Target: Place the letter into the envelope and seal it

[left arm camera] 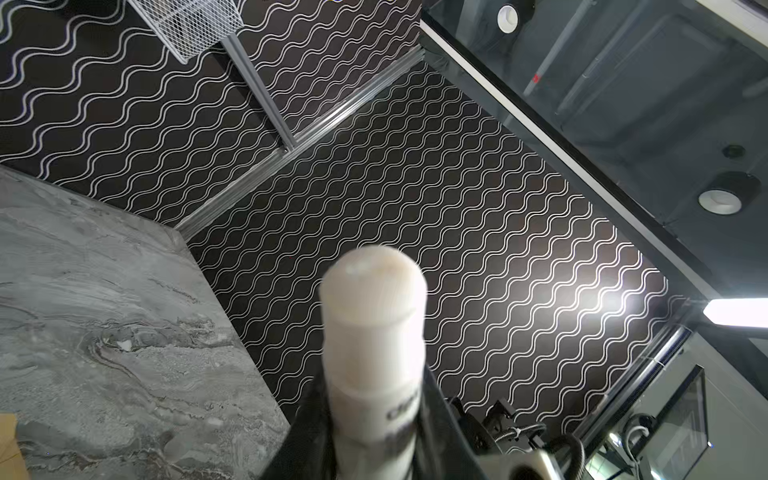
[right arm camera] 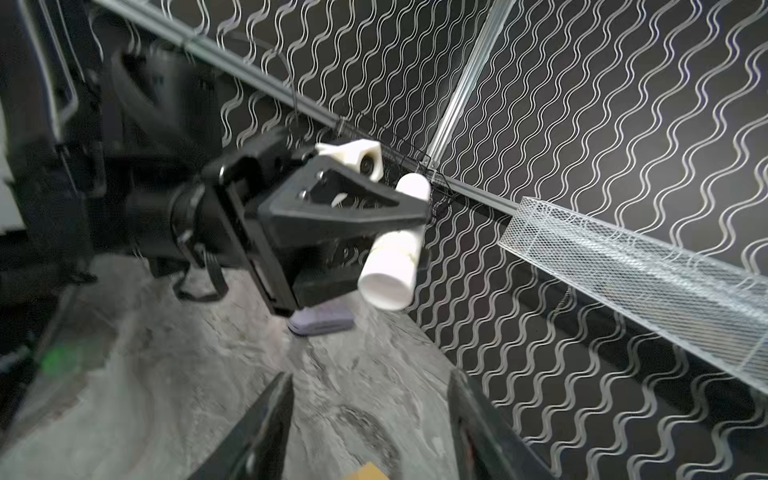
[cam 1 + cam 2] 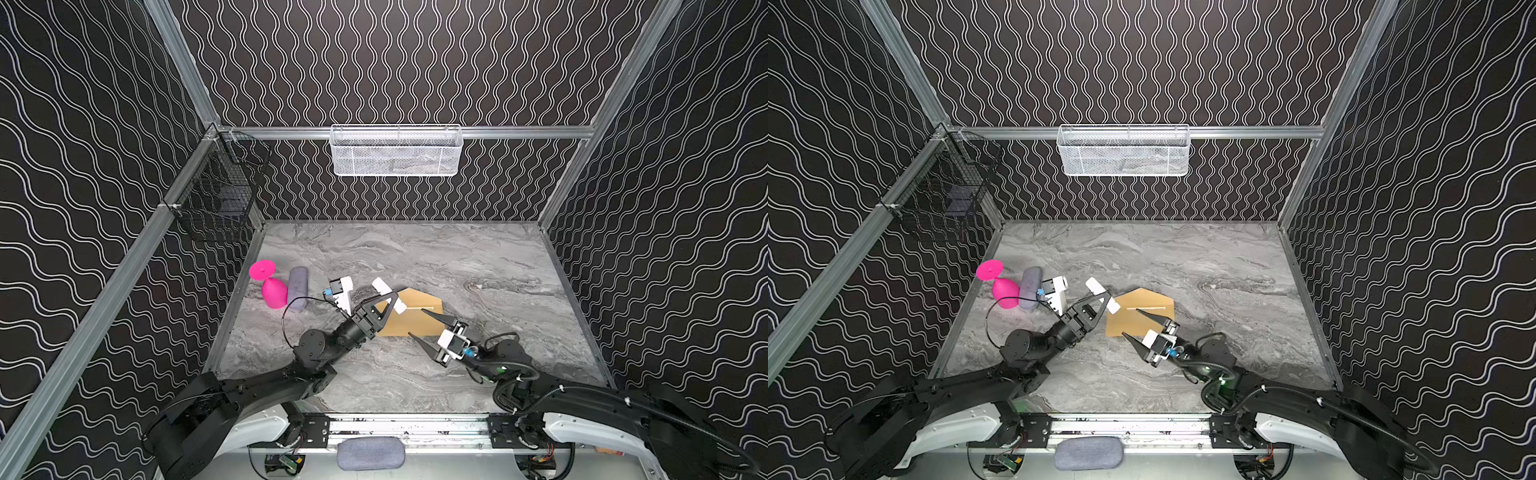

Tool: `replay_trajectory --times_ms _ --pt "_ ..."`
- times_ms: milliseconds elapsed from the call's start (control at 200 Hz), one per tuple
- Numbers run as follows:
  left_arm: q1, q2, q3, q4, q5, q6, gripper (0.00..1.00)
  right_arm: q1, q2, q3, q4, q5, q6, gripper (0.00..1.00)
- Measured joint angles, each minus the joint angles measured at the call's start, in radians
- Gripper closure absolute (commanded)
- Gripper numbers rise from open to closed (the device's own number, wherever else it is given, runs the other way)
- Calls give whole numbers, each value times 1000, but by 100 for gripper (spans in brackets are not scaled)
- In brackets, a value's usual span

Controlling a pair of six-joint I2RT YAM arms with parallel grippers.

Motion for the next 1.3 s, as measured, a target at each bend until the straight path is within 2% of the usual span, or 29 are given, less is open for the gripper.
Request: replay_trajectory --times_ms 190,380,626,961,1116,1301 --pt "-2 3 0 -31 -30 -38 100 43 169 0 207 106 -212 39" --pt "-4 14 -1 -28 -48 -43 100 57 261 45 337 137 -283 43" --pt "-6 -3 -1 -33 -51 -43 100 59 330 84 409 154 -299 46" --pt "-10 -9 -9 -34 -56 -42 100 59 383 135 428 143 -298 66" --pt "-10 -11 -9 -28 -55 -42 100 58 394 150 425 141 -286 67" --pt "-10 -13 -13 -28 -67 -42 100 56 414 162 426 146 -264 73"
